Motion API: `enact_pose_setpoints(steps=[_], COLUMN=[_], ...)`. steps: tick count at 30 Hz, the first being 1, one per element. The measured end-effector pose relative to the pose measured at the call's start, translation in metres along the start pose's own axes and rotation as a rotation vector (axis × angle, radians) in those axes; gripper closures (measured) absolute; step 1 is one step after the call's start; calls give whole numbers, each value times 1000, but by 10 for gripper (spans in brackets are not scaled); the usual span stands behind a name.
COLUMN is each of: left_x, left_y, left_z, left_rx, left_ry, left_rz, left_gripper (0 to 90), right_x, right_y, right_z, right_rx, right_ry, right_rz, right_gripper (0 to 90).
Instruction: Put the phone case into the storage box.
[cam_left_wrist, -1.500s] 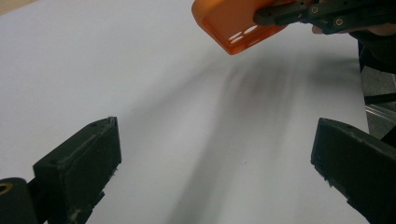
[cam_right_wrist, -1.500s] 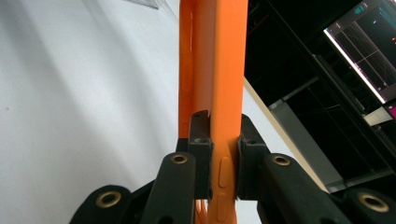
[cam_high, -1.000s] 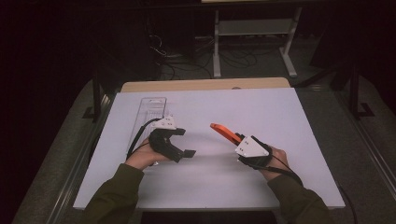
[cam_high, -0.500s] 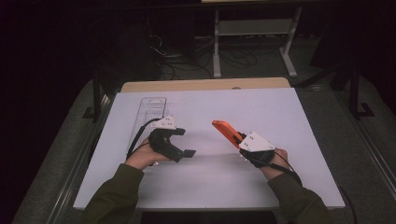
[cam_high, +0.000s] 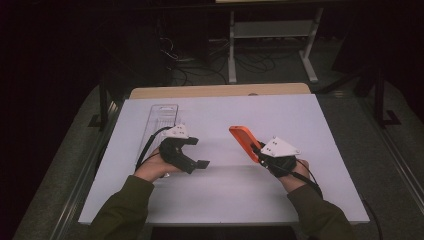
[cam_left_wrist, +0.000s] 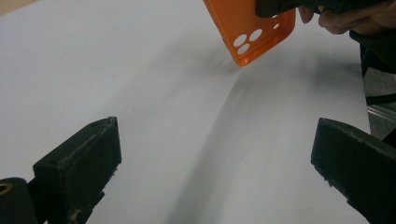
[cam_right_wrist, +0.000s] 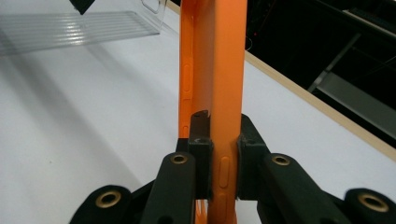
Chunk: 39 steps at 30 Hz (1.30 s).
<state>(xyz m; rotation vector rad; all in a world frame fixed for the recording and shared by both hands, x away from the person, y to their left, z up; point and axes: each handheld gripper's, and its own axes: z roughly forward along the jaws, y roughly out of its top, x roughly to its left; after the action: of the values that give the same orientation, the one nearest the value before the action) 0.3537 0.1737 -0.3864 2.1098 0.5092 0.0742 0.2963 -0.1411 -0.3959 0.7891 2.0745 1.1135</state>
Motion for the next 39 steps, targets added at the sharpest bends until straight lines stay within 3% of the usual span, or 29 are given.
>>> enact_pose_setpoints(steps=[11, 20, 29, 32, 39], left_x=[0, 0, 1, 1, -1], left_y=[0, 0, 0, 0, 4], left_z=[0, 0, 0, 0, 0], left_rx=[0, 4, 5, -11, -14], left_ry=[2, 5, 9, 8, 38], left_rz=[-1, 0, 3, -29, -32], left_gripper=[15, 15, 15, 14, 14], right_x=[-10, -15, -19, -21, -23], right_y=[0, -2, -4, -4, -6], right_z=[-1, -1, -1, -1, -2], right_rx=[-33, -28, -38, -42, -57], right_ry=[44, 62, 68, 64, 50], right_rz=[110, 188, 247, 270, 329], right_gripper=[786, 786, 786, 786, 786])
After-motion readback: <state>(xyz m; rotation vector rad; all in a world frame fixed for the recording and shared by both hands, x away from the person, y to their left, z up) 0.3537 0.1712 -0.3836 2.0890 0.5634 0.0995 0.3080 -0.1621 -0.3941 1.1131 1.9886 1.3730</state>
